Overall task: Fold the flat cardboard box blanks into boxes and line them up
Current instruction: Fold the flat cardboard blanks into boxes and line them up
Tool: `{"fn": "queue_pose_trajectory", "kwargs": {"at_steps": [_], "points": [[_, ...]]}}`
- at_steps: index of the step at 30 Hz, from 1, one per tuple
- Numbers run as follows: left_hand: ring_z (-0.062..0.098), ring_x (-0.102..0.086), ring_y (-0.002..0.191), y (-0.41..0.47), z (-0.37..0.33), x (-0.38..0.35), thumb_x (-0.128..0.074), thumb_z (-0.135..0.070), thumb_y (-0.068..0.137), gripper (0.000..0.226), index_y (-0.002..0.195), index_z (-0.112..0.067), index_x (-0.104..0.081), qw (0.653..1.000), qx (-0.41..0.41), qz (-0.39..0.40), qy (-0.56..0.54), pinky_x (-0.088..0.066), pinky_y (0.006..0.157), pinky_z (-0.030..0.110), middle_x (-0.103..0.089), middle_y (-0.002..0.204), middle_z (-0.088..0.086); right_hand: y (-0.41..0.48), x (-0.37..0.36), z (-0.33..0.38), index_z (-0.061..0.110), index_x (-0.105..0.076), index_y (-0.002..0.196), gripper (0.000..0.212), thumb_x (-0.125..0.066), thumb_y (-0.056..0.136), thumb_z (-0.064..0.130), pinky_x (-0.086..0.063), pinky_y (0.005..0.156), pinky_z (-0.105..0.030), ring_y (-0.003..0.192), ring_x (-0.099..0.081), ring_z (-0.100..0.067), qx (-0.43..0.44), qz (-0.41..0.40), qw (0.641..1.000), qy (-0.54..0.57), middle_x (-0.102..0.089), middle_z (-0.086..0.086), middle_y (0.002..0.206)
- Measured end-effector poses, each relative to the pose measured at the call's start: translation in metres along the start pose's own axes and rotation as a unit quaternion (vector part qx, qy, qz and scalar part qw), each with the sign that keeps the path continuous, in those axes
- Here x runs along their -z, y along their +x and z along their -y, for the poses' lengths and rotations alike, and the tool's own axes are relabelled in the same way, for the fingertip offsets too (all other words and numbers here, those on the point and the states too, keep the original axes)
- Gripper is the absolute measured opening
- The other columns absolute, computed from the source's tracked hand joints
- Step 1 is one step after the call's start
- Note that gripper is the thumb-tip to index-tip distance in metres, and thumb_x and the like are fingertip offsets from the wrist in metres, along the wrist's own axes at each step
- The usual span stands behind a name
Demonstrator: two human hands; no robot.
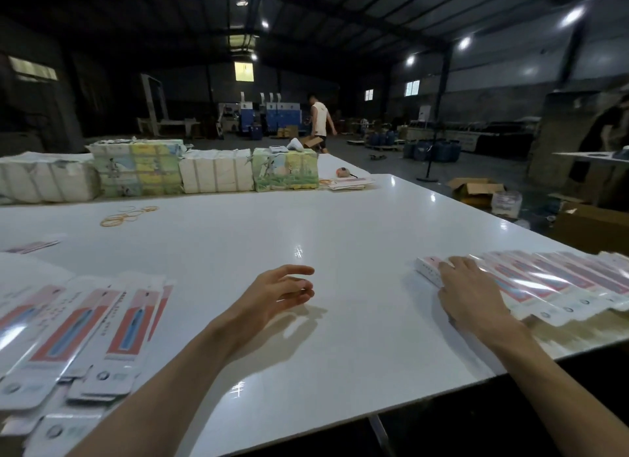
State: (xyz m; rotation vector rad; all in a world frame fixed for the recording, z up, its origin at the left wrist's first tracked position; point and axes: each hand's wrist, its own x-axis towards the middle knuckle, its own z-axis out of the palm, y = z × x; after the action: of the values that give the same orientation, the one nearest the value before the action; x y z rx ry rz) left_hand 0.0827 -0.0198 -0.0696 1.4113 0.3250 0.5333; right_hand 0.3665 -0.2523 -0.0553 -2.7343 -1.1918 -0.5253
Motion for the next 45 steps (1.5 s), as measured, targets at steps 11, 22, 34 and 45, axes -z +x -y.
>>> {"fn": "queue_pose_trajectory", "kwargs": {"at_steps": [11, 22, 34, 45], "points": [[0.013, -0.055, 0.075, -0.002, -0.001, 0.003, -0.054, -0.031, 0.109, 0.028, 0.119, -0.019, -0.077, 0.995, 0.01, -0.058, 0.084, -0.046, 0.068, 0.018, -0.065, 0.089, 0.001, 0.024, 0.003, 0.192, 0.02, -0.059, 0.118, 0.019, -0.047, 0.105, 0.027, -0.055, 0.074, -0.039, 0.09, -0.068, -0.025, 0.206, -0.055, 0.958, 0.19, -0.071, 0.003, 0.104], [0.024, -0.068, 0.109, -0.037, -0.083, 0.093, -0.05, -0.008, 0.107, 0.03, 0.133, -0.011, -0.064, 0.819, 0.162, -0.196, 0.514, -0.056, 0.102, 0.038, -0.067, 0.13, 0.012, 0.035, -0.023, 0.187, 0.022, -0.063, 0.116, 0.023, -0.047, 0.1, 0.018, -0.054, 0.08, -0.04, 0.08, -0.066, -0.027, 0.152, 0.016, 0.931, 0.331, -0.072, 0.0, 0.085], [0.034, -0.053, 0.128, -0.133, -0.116, 0.143, -0.08, -0.068, 0.079, 0.087, 0.138, -0.011, -0.052, 0.524, 0.366, -0.347, 0.686, -0.048, 0.108, 0.047, -0.055, 0.137, 0.018, 0.034, -0.021, 0.186, 0.024, -0.067, 0.102, 0.021, -0.048, 0.099, 0.016, -0.056, 0.082, -0.04, 0.079, -0.073, -0.021, 0.149, 0.038, 0.91, 0.385, -0.071, 0.006, 0.077], [0.016, -0.076, 0.069, -0.13, -0.134, 0.153, -0.089, -0.049, 0.08, 0.047, 0.107, -0.019, -0.065, 0.634, 0.264, -0.363, 0.63, -0.066, 0.07, 0.037, -0.074, 0.086, 0.001, 0.031, -0.02, 0.185, 0.031, -0.065, 0.092, 0.022, -0.05, 0.096, 0.015, -0.049, 0.068, -0.031, 0.067, -0.071, -0.011, 0.159, 0.053, 0.909, 0.382, -0.068, 0.011, 0.07]]}}
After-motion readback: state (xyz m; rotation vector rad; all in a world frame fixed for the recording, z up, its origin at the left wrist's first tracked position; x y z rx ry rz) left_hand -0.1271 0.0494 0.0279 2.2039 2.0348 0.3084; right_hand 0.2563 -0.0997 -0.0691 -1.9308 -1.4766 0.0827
